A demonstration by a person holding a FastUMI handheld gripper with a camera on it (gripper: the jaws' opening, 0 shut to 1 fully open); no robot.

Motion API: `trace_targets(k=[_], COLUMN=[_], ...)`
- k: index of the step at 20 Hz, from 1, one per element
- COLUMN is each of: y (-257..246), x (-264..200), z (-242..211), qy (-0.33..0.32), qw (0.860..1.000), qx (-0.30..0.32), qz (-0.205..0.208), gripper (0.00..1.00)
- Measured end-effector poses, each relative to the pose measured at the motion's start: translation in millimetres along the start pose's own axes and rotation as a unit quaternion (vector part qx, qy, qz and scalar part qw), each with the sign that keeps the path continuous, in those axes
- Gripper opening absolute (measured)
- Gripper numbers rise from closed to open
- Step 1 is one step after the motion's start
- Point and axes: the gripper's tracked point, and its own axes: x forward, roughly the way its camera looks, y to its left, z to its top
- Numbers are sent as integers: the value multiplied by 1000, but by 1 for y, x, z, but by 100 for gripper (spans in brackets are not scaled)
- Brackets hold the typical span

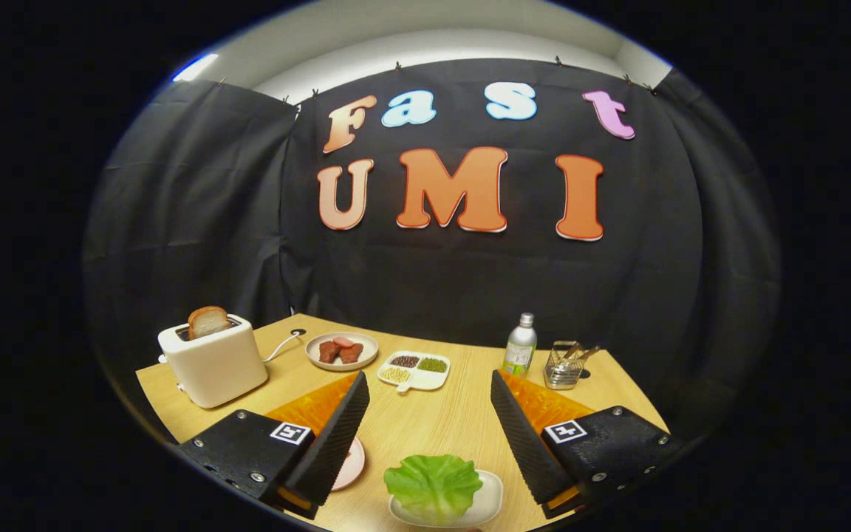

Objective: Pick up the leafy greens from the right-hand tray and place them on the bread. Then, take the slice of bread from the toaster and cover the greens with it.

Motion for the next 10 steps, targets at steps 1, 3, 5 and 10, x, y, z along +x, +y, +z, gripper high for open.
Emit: trace_targets(k=[1,3,5,10], y=[0,-1,-4,-5], x=[3,6,8,11], z=[-9,-28,-43,-81], qy=[17,52,81,140], qw=[1000,999,997,990], qx=[3,5,4,-5], qz=[4,9,12,24], gripper=[99,99,99,99])
